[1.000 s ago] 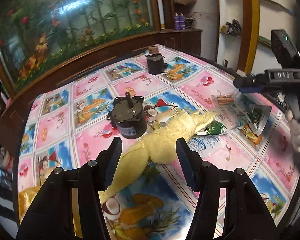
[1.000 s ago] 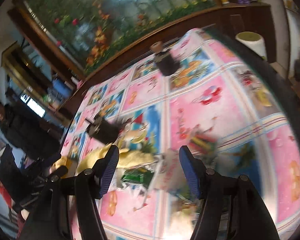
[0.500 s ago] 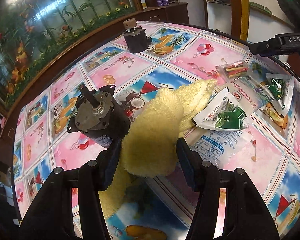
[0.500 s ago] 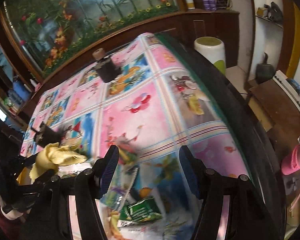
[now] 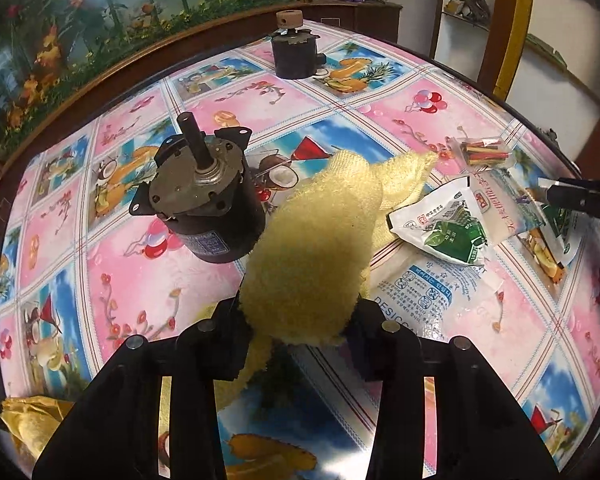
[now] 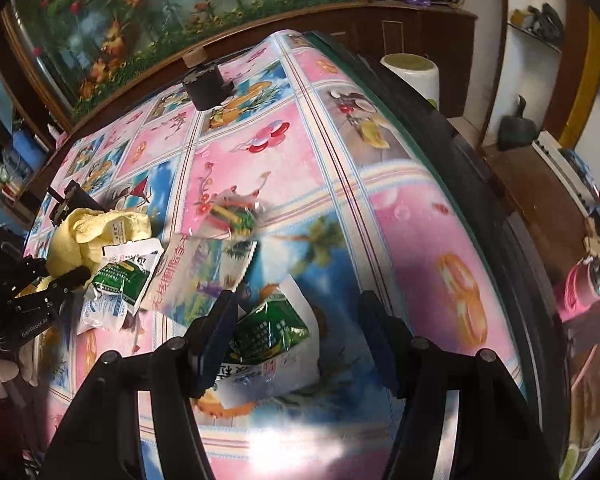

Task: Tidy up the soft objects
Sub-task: 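Lift the yellow towel with the left tool while the right tool grasps a green-and-white packet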

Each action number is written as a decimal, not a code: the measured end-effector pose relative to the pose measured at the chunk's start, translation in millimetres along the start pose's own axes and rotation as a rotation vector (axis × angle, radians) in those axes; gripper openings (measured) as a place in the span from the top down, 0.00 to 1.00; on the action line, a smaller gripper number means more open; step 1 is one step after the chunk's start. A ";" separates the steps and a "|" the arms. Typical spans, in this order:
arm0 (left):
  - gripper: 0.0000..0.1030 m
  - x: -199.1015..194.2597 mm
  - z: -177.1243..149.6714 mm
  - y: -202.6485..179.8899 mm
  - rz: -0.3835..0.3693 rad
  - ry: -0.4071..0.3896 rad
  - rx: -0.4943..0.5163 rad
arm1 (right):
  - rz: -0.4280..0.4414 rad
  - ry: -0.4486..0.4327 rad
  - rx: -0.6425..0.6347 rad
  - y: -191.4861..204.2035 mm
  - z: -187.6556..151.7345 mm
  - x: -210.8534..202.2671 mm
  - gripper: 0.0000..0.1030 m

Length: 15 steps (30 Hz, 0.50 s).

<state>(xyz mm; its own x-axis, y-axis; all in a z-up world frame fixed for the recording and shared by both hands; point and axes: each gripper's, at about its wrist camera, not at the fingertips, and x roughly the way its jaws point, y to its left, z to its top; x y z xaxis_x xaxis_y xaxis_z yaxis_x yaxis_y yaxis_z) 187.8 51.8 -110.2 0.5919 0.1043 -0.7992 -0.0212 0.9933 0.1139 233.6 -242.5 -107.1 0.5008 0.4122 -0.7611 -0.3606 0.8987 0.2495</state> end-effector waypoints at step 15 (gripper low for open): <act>0.62 -44.7 -22.8 -8.5 -0.063 -0.077 -0.091 | 0.143 -0.044 0.066 1.4 -24.4 -17.9 0.63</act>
<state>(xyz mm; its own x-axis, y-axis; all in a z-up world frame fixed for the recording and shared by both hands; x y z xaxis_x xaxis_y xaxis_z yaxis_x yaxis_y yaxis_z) 143.1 39.9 -88.9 0.6545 0.0408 -0.7550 -0.0529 0.9986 0.0081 204.9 -252.3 -107.7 0.4825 0.5414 -0.6886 -0.3785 0.8378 0.3935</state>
